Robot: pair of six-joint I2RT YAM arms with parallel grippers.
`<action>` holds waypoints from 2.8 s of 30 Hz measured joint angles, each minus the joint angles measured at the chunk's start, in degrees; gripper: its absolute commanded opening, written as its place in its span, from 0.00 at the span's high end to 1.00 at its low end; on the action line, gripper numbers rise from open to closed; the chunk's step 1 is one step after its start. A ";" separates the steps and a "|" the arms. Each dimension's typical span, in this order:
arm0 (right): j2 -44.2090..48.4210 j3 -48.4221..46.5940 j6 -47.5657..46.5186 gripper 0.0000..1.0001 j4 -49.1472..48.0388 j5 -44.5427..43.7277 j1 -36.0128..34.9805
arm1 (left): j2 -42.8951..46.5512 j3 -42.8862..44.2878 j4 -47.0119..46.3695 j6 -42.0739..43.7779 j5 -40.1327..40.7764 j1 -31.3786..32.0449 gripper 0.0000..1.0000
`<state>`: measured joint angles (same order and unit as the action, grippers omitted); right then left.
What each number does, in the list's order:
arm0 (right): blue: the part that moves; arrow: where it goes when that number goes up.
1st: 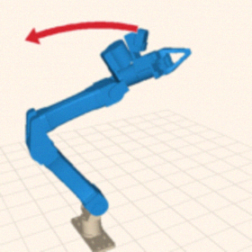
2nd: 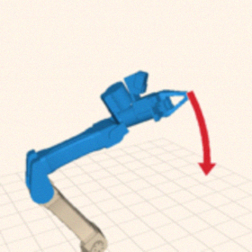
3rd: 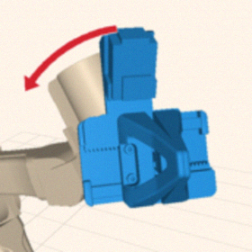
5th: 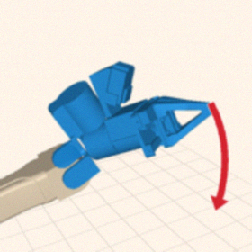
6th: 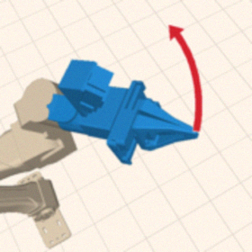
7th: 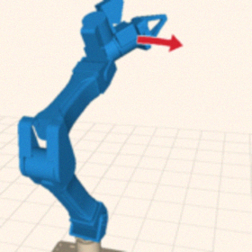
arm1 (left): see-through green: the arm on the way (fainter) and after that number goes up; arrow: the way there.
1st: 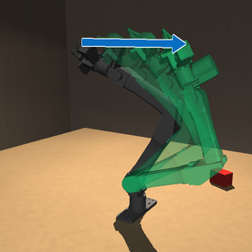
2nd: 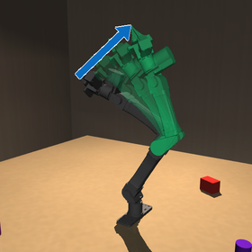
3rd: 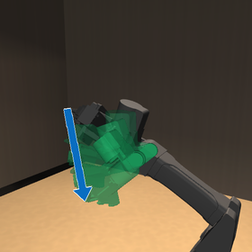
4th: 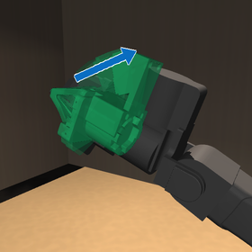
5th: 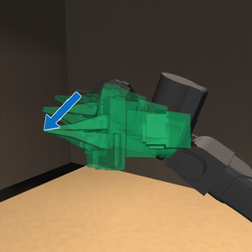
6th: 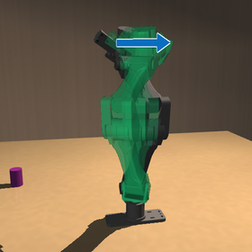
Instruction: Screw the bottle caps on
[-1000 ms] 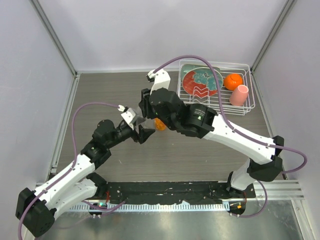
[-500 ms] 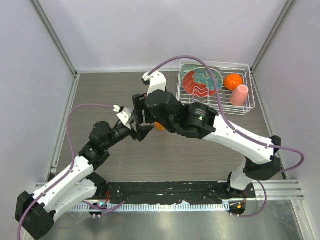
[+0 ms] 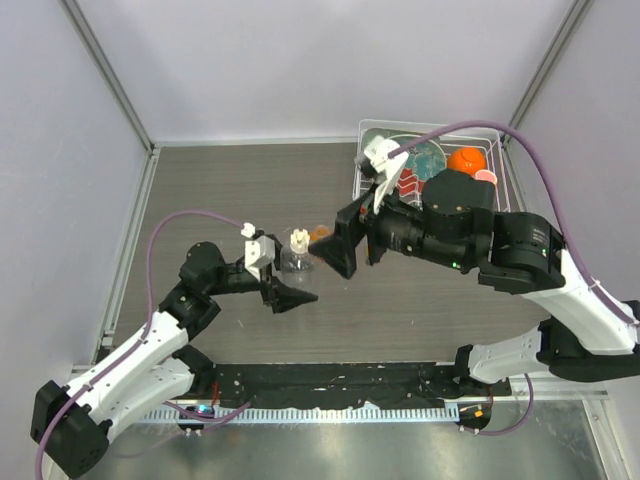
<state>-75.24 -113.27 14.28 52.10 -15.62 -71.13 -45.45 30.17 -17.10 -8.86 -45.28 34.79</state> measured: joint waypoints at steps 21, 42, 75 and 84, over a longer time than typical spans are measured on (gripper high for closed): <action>0.46 4.70 -18.25 0.20 -3.98 36.11 0.04 | -2.21 4.52 9.40 -0.33 -38.58 0.00 1.00; -2.16 8.33 -18.69 0.35 -7.04 46.16 7.63 | -2.16 5.44 9.97 -1.49 -38.99 0.00 1.00; -0.85 16.65 -13.64 0.99 -12.87 40.87 10.14 | -0.66 3.13 7.30 2.03 -20.52 -0.42 1.00; -5.18 16.65 -7.50 0.99 -15.23 25.44 10.47 | -0.66 0.22 6.36 2.84 -0.94 -0.48 1.00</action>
<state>-80.42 -96.62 6.79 36.86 9.82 -60.66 -46.11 30.39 -10.74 -6.02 -46.22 34.30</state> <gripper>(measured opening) 0.404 0.686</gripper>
